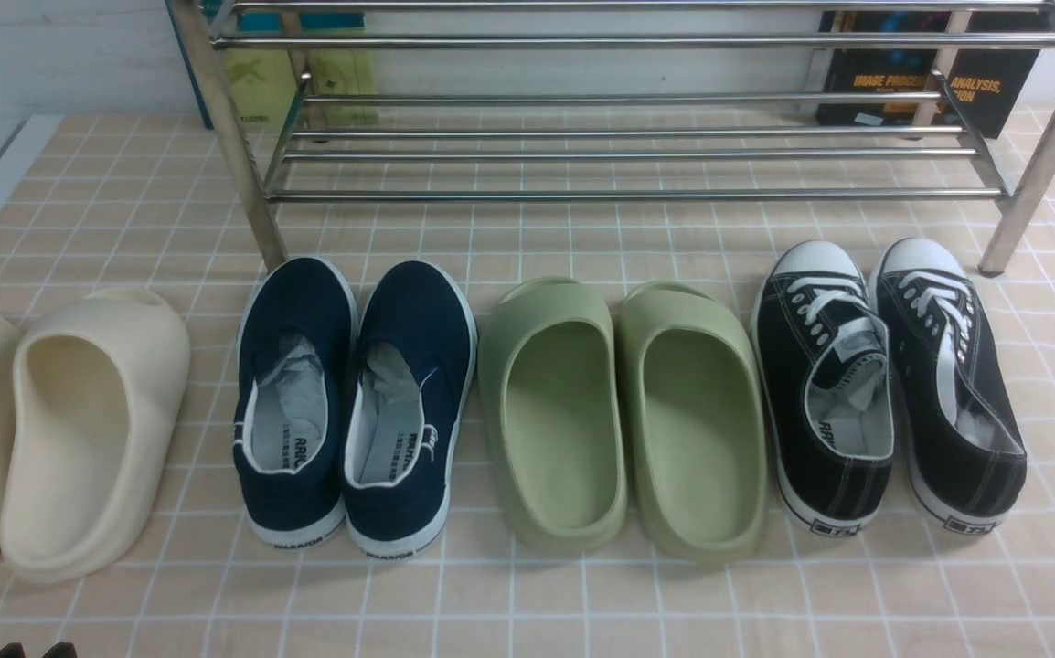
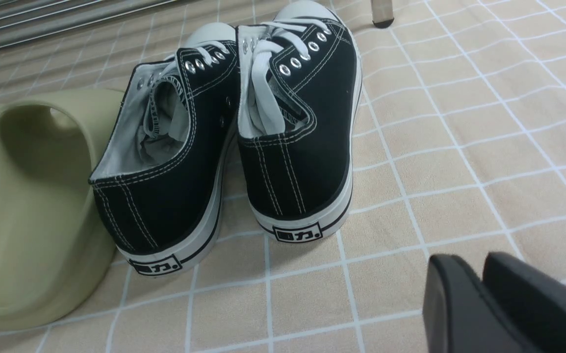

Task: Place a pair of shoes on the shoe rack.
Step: Use the right arm to grab the shoe closest to it

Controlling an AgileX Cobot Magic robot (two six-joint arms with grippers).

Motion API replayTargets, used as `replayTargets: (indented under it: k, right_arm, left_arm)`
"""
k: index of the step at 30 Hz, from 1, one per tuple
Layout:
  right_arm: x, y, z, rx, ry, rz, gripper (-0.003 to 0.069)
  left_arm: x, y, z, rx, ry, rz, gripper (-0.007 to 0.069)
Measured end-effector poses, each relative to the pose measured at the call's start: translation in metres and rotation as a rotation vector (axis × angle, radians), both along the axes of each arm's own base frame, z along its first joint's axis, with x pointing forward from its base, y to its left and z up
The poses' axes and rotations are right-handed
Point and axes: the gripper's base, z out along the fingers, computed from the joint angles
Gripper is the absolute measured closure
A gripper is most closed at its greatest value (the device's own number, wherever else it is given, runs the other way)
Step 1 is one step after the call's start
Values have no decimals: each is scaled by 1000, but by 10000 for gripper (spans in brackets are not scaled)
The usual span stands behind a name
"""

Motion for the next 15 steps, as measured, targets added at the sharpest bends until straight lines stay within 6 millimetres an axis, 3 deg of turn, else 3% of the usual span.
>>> replayTargets:
  k: [15]
  right_arm:
    - [0,0,0,0,0,0,547]
  left_arm:
    - [0,0,0,0,0,0,385]
